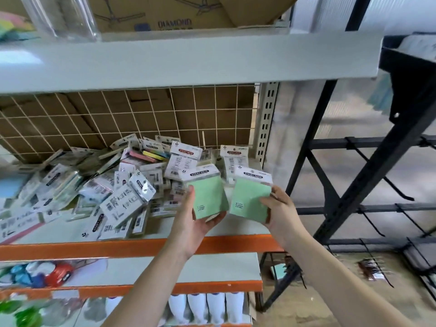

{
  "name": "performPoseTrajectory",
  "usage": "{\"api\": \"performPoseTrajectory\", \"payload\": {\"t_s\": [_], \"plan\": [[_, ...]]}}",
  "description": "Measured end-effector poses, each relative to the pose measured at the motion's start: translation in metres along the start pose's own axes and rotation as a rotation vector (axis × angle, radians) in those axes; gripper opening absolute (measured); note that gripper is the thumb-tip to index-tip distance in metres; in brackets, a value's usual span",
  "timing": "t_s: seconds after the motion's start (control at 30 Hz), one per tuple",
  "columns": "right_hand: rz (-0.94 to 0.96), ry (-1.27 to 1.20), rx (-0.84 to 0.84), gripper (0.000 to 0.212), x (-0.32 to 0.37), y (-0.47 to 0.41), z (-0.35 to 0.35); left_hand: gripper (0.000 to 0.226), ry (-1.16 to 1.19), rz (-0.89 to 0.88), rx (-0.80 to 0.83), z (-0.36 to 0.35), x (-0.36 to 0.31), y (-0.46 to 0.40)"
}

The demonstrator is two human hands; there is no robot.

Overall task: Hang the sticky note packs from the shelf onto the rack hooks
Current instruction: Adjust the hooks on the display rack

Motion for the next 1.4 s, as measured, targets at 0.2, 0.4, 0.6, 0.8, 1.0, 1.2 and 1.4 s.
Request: {"api": "performPoseTrajectory", "payload": {"t_s": [0.2,0.4,0.6,0.8,1.0,1.2,1.4], "plan": [[0.074,0.147,0.020,0.029,0.012,0.022,0.008,0.043,-0.096,0.071,-0.028,-0.009,0.015,-0.002],[0.175,0.311,0.048,0.015,0.038,0.049,0.015,0.038,-0.336,0.014,0.073,-0.040,0.019,-0.002],[0.220,0.345,-0.019,0.014,0.057,0.074,0.032,0.029,-0.607,-0.043,0.184,-0.080,0.027,0.009],[0.223,0.303,-0.014,0.015,0.075,0.100,0.059,0.030,-0.636,-0.103,0.214,-0.115,0.045,0.022],[0.195,0.316,0.017,0.016,0.090,0.132,0.099,0.036,-0.649,-0.209,0.271,-0.167,0.070,0.045],[0.215,0.289,-0.015,0.018,0.111,0.167,0.154,0.026,-0.688,-0.240,0.294,-0.223,0.109,0.065],[0.288,0.309,-0.171,0.010,0.142,0.209,0.229,0.018,-0.763,-0.237,0.336,-0.292,0.164,0.081]]}}
Point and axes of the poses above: each hand's wrist, its own y-axis away from the middle knuckle, its own z-axis out of the back of the hand, x = y × z, the point moved 9 cm from there along -y, towards the middle knuckle, and after that the axes turned 9 degrees about x, right-handed, at the moved point
